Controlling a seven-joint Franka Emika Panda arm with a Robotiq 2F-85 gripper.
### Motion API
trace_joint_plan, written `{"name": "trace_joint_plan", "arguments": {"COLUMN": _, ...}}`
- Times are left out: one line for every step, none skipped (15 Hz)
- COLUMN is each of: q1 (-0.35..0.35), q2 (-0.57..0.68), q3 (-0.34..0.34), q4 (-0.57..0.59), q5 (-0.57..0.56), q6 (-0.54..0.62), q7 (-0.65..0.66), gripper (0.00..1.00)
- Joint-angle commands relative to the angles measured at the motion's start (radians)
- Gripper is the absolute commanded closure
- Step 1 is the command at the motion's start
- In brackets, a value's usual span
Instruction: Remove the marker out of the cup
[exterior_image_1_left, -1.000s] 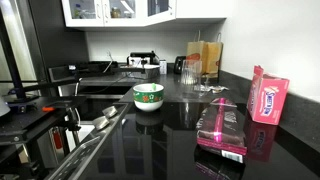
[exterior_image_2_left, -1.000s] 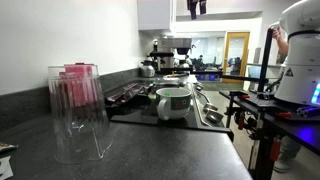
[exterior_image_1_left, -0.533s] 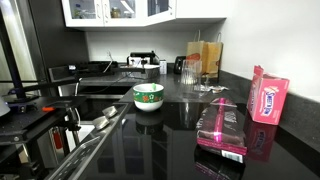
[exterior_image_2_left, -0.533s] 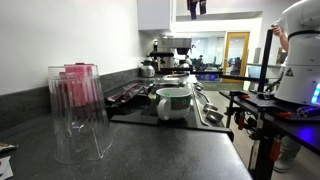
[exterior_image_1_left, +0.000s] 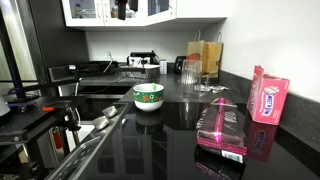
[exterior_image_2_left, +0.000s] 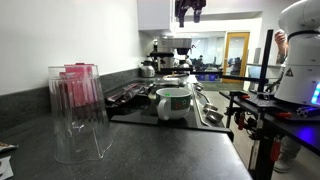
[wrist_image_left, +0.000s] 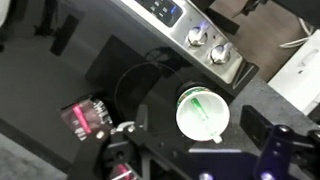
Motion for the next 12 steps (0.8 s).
{"name": "trace_joint_plan", "arguments": {"q1": 0.032, "q2": 0.064, "q3": 0.005, "q4": -0.032, "q5": 0.023, "q6": 0.125, "q7": -0.167, "gripper": 0.00}}
{"name": "trace_joint_plan", "arguments": {"q1": 0.038, "q2": 0.095, "q3": 0.010, "q4": -0.036, "q5": 0.023, "q6": 0.158, "q7": -0.215, "gripper": 0.00}}
{"name": "trace_joint_plan", "arguments": {"q1": 0.045, "q2": 0.118, "q3": 0.020, "q4": -0.042, "q5": 0.019, "q6": 0.189, "q7": -0.256, "gripper": 0.00}}
{"name": "trace_joint_plan", "arguments": {"q1": 0.049, "q2": 0.146, "q3": 0.029, "q4": -0.043, "q5": 0.015, "q6": 0.215, "q7": -0.300, "gripper": 0.00}}
{"name": "trace_joint_plan", "arguments": {"q1": 0.052, "q2": 0.179, "q3": 0.039, "q4": -0.044, "q5": 0.016, "q6": 0.245, "q7": -0.345, "gripper": 0.00}}
{"name": "trace_joint_plan", "arguments": {"q1": 0.053, "q2": 0.202, "q3": 0.051, "q4": -0.040, "q5": 0.016, "q6": 0.255, "q7": -0.392, "gripper": 0.00}}
{"name": "trace_joint_plan", "arguments": {"q1": 0.054, "q2": 0.230, "q3": 0.066, "q4": -0.040, "q5": 0.005, "q6": 0.266, "q7": -0.429, "gripper": 0.00}}
{"name": "trace_joint_plan", "arguments": {"q1": 0.053, "q2": 0.254, "q3": 0.078, "q4": -0.038, "q5": -0.003, "q6": 0.276, "q7": -0.469, "gripper": 0.00}}
{"name": "trace_joint_plan", "arguments": {"q1": 0.053, "q2": 0.283, "q3": 0.093, "q4": -0.032, "q5": -0.017, "q6": 0.279, "q7": -0.501, "gripper": 0.00}}
{"name": "trace_joint_plan", "arguments": {"q1": 0.054, "q2": 0.311, "q3": 0.106, "q4": -0.027, "q5": -0.045, "q6": 0.288, "q7": -0.524, "gripper": 0.00}}
{"name": "trace_joint_plan", "arguments": {"q1": 0.054, "q2": 0.338, "q3": 0.115, "q4": -0.019, "q5": -0.070, "q6": 0.299, "q7": -0.527, "gripper": 0.00}}
{"name": "trace_joint_plan", "arguments": {"q1": 0.052, "q2": 0.363, "q3": 0.122, "q4": -0.010, "q5": -0.086, "q6": 0.305, "q7": -0.527, "gripper": 0.00}}
